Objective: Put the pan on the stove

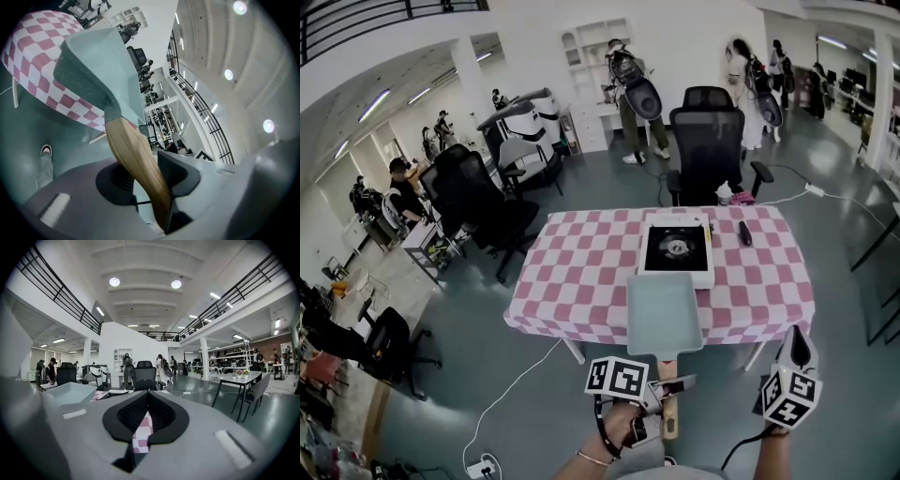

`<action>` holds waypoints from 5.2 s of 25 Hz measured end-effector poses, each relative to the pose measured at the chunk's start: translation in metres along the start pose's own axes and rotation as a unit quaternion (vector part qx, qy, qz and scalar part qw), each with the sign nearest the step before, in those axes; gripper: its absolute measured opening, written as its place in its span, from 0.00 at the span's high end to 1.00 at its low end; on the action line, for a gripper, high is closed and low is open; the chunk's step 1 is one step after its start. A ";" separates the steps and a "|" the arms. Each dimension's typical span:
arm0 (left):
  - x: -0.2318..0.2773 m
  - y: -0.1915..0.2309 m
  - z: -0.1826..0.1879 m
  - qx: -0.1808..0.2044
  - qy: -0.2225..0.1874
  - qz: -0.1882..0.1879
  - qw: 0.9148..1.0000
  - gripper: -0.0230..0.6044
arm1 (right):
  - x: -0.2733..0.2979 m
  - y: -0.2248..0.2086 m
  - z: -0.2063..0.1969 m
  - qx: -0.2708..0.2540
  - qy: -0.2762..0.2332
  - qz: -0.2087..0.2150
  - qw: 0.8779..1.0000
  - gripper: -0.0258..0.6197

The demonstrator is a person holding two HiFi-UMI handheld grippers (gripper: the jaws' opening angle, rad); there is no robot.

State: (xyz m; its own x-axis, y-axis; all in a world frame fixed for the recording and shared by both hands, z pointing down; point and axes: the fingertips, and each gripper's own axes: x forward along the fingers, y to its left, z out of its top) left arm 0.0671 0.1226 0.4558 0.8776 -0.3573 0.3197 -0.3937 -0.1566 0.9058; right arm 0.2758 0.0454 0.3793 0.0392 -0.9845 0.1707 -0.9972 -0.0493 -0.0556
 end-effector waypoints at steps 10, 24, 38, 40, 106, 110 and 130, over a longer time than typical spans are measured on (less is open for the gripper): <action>0.020 0.007 0.076 0.021 0.026 -0.016 0.999 0.75 | 0.064 0.011 0.026 0.000 -0.015 -0.026 1.000 0.95; 0.034 0.026 0.191 0.027 0.051 -0.029 0.998 0.74 | 0.156 0.035 0.054 -0.006 -0.010 -0.058 0.998 0.95; 0.038 0.048 0.280 0.041 0.066 -0.045 0.996 0.74 | 0.225 0.062 0.075 -0.020 -0.013 -0.084 0.996 0.95; 0.037 0.054 0.290 0.040 0.065 -0.044 0.996 0.74 | 0.232 0.068 0.077 -0.024 -0.012 -0.085 0.996 0.95; 0.129 0.115 0.301 -0.017 0.096 -0.031 0.995 0.73 | 0.335 0.044 -0.033 0.005 0.114 -0.049 0.992 0.95; 0.132 0.114 0.301 -0.017 0.095 -0.034 0.995 0.73 | 0.335 0.039 -0.034 0.004 0.118 -0.052 0.992 0.95; 0.139 0.123 0.303 -0.007 0.082 -0.021 0.996 0.73 | 0.341 0.034 -0.047 0.005 0.132 -0.050 0.990 0.95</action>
State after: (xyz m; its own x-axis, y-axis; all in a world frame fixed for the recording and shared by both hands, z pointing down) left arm 0.0575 -0.2248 0.5272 0.9267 -0.1958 0.3207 -0.3521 -0.1548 0.9230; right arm 0.2527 -0.2846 0.4816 0.1192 -0.8968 0.4262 -0.9883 -0.1483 -0.0357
